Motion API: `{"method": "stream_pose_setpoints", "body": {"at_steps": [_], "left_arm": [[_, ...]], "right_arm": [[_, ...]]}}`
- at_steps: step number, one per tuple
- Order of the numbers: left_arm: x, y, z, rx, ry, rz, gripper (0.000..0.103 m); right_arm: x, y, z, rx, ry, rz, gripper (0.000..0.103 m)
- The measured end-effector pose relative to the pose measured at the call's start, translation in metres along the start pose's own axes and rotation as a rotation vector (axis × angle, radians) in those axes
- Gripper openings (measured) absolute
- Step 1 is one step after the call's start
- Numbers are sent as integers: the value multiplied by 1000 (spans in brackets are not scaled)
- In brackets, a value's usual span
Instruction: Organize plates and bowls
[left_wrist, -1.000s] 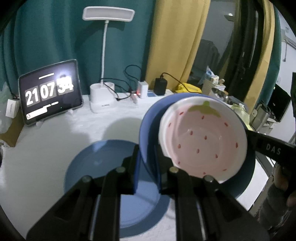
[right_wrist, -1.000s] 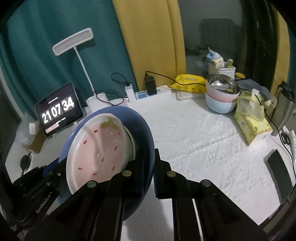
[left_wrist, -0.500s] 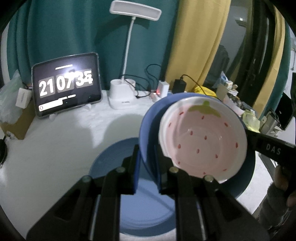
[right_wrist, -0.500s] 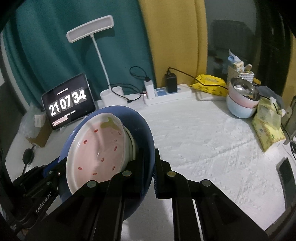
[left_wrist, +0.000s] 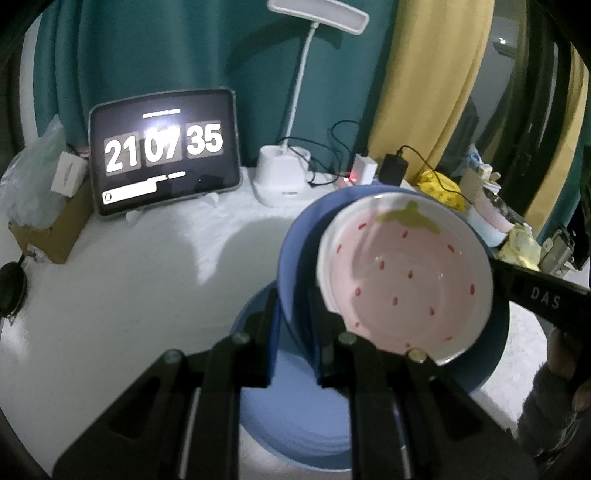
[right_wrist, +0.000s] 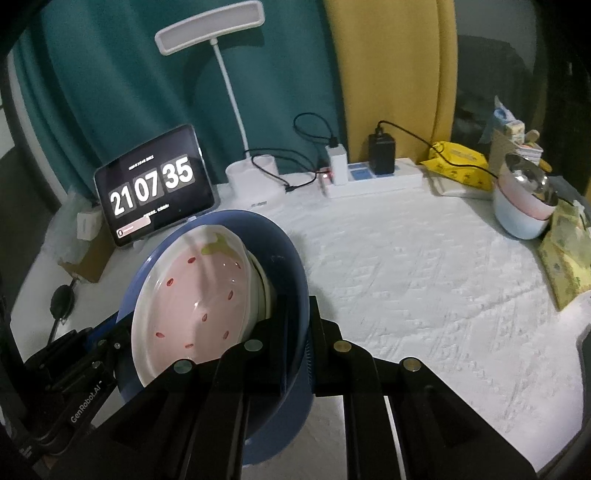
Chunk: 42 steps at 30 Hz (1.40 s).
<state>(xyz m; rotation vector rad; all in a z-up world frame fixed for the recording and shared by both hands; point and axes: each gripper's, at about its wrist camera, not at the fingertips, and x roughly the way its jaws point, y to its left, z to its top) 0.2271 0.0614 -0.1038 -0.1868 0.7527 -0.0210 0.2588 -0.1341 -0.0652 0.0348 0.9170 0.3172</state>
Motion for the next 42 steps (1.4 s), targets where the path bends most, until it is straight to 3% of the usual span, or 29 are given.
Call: {"method": "stream_pose_setpoints", "body": {"at_steps": [11,42], "left_arm": [[9,14,-6,-17,38,30,13],[5,5,-6,28,11,78,17]], "right_arm": [[25,7,-7,6,47,34,11],[37,0,-16,0,96,37,13]]}}
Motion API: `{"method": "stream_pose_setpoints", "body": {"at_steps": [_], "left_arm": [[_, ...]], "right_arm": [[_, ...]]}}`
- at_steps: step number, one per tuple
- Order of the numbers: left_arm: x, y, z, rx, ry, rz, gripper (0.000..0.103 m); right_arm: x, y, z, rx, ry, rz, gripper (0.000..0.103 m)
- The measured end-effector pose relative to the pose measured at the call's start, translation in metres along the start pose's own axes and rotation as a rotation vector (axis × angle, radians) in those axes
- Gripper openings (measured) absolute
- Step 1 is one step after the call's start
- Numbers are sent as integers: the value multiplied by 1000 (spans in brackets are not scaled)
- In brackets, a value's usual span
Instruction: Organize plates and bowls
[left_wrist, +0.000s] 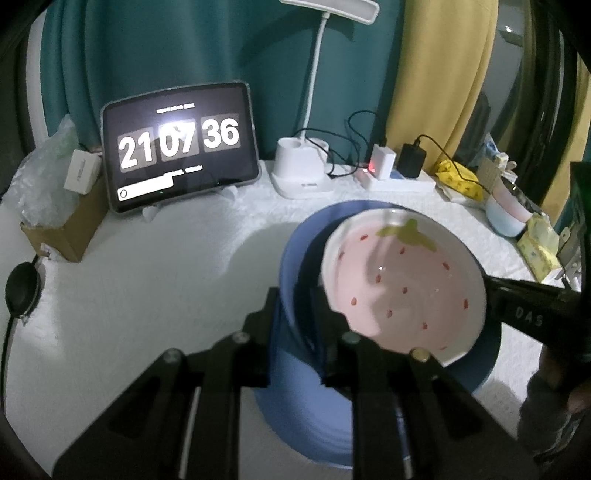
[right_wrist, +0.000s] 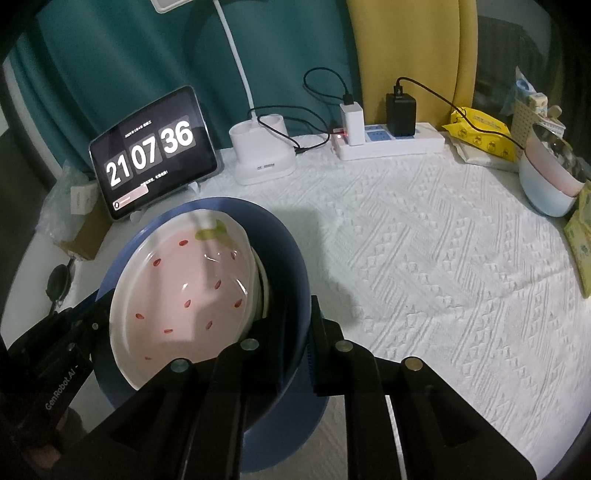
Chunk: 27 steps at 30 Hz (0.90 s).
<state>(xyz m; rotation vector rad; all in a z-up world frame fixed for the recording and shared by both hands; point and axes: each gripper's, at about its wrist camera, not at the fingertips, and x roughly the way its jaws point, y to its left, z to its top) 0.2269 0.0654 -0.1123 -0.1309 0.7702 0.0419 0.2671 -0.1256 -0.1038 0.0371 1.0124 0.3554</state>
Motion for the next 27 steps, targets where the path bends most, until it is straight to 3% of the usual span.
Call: {"method": "stream_pose_setpoints", "body": {"at_steps": [16,27], "left_arm": [[-7,-9,-6,24,4,32,18],[-15,-12,-8,34,-5,58,25]], "right_arm": [[-5,-3,-3,1,13,-7,13],[-10,-5,-6,-3,18,-43,25]]}}
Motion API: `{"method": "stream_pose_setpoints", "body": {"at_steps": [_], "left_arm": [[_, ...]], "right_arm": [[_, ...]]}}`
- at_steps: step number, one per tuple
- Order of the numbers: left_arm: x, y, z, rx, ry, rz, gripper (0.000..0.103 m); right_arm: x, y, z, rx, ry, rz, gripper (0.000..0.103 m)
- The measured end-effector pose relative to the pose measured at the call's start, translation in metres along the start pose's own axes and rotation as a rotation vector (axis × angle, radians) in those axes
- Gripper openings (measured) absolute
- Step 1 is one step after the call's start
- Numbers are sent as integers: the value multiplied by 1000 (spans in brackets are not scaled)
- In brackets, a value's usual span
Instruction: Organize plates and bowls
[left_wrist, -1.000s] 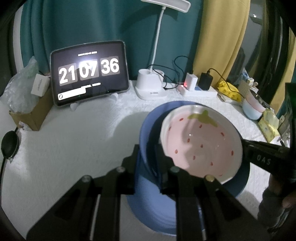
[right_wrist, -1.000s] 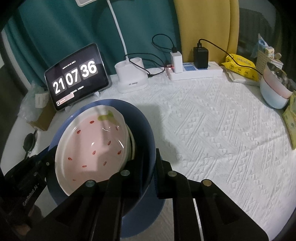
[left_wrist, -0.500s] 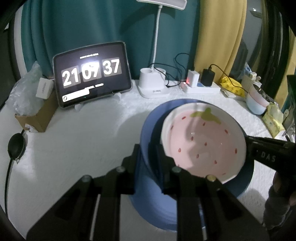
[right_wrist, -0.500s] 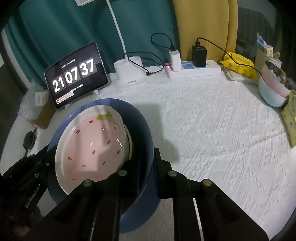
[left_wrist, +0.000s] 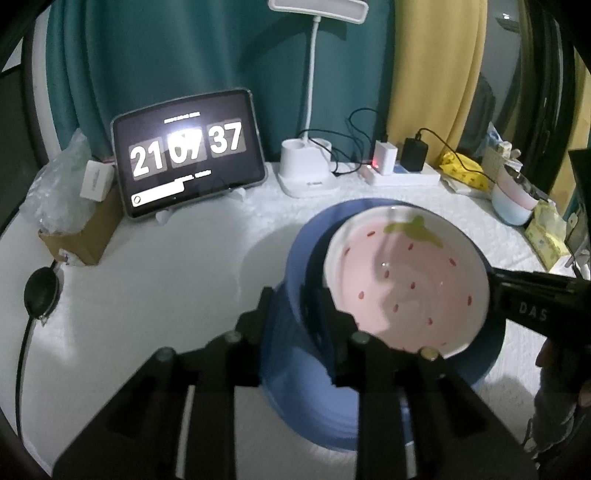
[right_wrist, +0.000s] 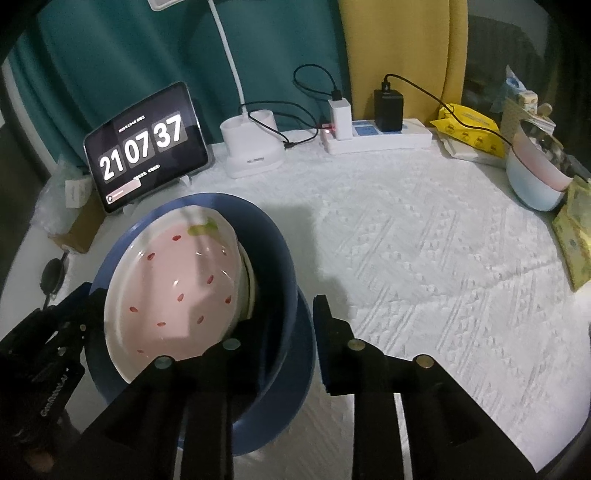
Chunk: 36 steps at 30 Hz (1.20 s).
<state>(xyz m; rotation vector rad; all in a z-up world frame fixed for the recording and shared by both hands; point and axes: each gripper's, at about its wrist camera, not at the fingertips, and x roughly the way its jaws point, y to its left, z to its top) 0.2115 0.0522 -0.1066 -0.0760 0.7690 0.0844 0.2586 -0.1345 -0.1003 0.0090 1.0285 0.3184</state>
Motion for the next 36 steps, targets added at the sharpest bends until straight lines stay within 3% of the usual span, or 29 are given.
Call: {"method": "stream_pose_setpoints", "body": {"at_steps": [10,17,36], "left_arm": [[-6,-1,-4,-11,1,-9,29],[-11,-1,-8,-19,1,2,40],[-34,-19,-22,1,-5,-49,46]], "right_arm": [[-6,-3,-4,11,-2,-26,36],[-16,-10,-7,27,-30,-25,51],[-36,-3,-27,-12,-52,-10,54]]}}
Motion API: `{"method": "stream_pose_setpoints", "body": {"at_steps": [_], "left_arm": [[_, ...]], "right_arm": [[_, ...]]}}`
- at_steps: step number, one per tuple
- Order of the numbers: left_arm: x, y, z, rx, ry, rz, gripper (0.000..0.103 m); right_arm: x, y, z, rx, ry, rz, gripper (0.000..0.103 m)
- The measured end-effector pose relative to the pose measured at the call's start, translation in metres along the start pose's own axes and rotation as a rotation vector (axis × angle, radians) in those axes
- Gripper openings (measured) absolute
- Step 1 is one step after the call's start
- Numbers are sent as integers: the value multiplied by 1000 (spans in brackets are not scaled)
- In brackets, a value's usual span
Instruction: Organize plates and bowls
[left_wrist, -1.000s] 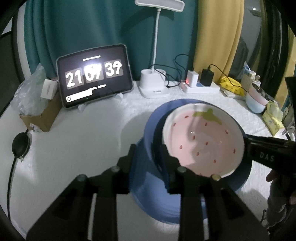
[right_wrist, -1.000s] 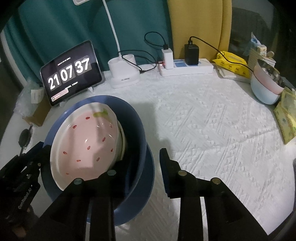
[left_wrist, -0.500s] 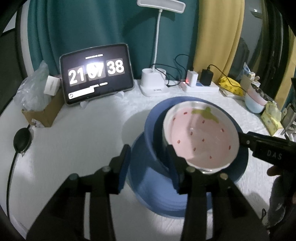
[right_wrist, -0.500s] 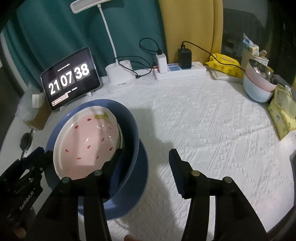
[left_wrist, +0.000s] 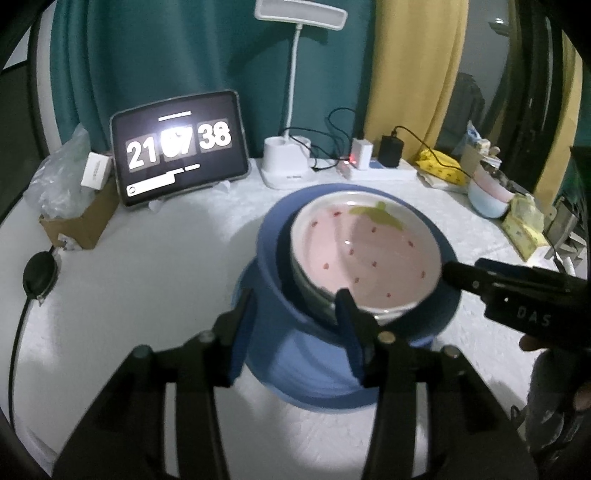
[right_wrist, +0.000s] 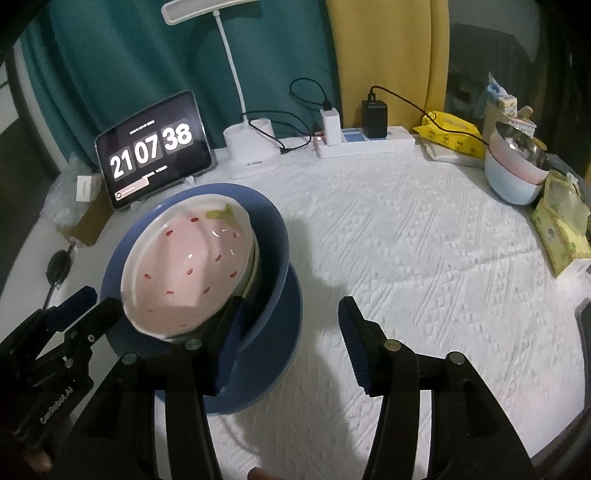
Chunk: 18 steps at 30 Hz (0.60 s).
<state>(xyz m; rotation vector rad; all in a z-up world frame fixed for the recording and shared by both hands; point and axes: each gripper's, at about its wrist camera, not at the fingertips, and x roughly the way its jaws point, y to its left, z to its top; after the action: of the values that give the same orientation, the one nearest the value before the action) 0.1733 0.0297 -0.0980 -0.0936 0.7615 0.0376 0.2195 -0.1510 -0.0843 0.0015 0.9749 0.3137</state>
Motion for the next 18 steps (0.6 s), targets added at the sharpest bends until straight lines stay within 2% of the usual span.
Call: {"method": "stream_pose_setpoints", "body": {"at_steps": [18], "left_arm": [[-35,-26,-13,39,-64,-39,47]], "right_arm": [[-32,-7,-21,-28,-42,-13,55]]}}
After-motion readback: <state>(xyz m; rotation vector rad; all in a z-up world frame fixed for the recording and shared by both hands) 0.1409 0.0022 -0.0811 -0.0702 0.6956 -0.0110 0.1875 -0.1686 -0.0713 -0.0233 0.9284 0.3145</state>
